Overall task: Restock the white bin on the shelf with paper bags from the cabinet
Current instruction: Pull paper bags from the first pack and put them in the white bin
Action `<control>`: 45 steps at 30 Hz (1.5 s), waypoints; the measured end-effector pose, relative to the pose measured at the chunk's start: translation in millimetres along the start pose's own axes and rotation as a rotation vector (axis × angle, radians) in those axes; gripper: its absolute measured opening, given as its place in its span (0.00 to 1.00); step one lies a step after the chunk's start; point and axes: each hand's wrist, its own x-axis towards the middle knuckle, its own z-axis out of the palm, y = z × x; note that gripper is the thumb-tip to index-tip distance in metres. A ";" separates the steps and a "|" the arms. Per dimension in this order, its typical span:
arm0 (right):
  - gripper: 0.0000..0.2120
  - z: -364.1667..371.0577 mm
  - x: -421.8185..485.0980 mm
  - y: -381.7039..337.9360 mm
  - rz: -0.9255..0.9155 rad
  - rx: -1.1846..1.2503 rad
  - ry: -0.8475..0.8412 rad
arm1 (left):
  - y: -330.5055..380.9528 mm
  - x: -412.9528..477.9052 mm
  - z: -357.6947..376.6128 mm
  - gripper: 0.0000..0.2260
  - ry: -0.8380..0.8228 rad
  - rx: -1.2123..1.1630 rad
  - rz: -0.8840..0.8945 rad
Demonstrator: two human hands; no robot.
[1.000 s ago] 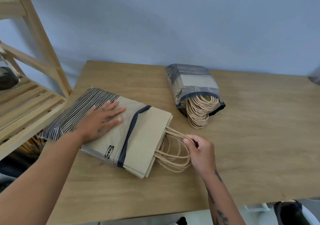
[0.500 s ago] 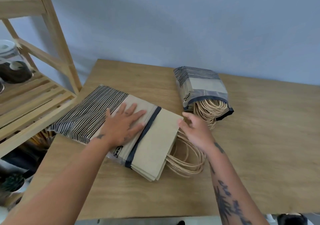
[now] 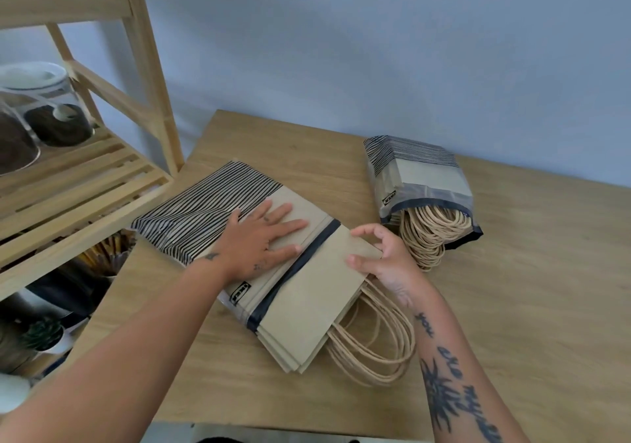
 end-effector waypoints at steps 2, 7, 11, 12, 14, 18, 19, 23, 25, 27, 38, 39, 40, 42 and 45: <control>0.17 -0.6 -3.8 1.8 -0.040 0.012 0.029 | -1.8 1.4 -1.8 0.27 -0.013 -0.051 0.002; 0.13 -16.1 -25.8 14.9 -0.053 -0.007 0.071 | -5.7 3.1 -2.8 0.37 -0.037 -0.118 0.022; 0.13 -27.6 -35.4 17.5 -0.011 -0.024 -0.001 | -6.1 7.0 -1.8 0.42 -0.034 -0.094 0.055; 0.14 -28.7 -34.7 15.2 0.014 -0.034 -0.042 | -5.8 8.1 -1.7 0.43 -0.041 -0.084 0.064; 0.15 -27.7 -30.7 10.1 0.077 -0.039 -0.144 | -4.4 7.8 -3.5 0.44 -0.059 -0.066 0.073; 0.12 -20.8 -24.3 11.2 0.150 0.032 -0.179 | 11.1 -9.7 -14.5 0.34 0.022 0.267 -0.036; 0.12 -20.6 -24.8 14.3 0.153 0.042 -0.155 | 16.3 -19.0 -13.9 0.30 0.060 0.328 -0.113; 0.13 -22.8 -32.0 25.7 0.162 0.123 -0.071 | 23.0 -65.8 10.4 0.34 0.086 0.058 -0.344; 0.13 -22.1 -32.5 29.5 0.166 0.144 -0.049 | 19.0 -72.0 20.9 0.39 0.071 -0.123 -0.343; 0.13 -20.7 -30.8 29.5 0.166 0.150 -0.027 | 15.7 -63.4 24.5 0.31 0.114 -0.214 -0.348; 0.12 -5.0 2.7 14.0 0.161 0.233 0.142 | -35.3 51.0 -12.0 0.30 0.010 -0.213 -0.128; 0.12 -5.4 2.6 13.0 0.161 0.246 0.145 | -39.6 59.0 -13.6 0.31 -0.011 -0.210 -0.109; 0.12 -7.0 0.5 13.5 0.165 0.251 0.149 | -41.8 65.0 -14.5 0.29 -0.026 -0.197 -0.094; 0.12 -12.4 -9.6 16.8 0.179 0.251 0.143 | -42.3 70.9 -14.9 0.25 -0.046 -0.187 -0.098; 0.13 -19.3 -30.2 29.2 0.209 0.276 0.138 | -40.8 72.9 -19.8 0.26 -0.078 -0.189 -0.098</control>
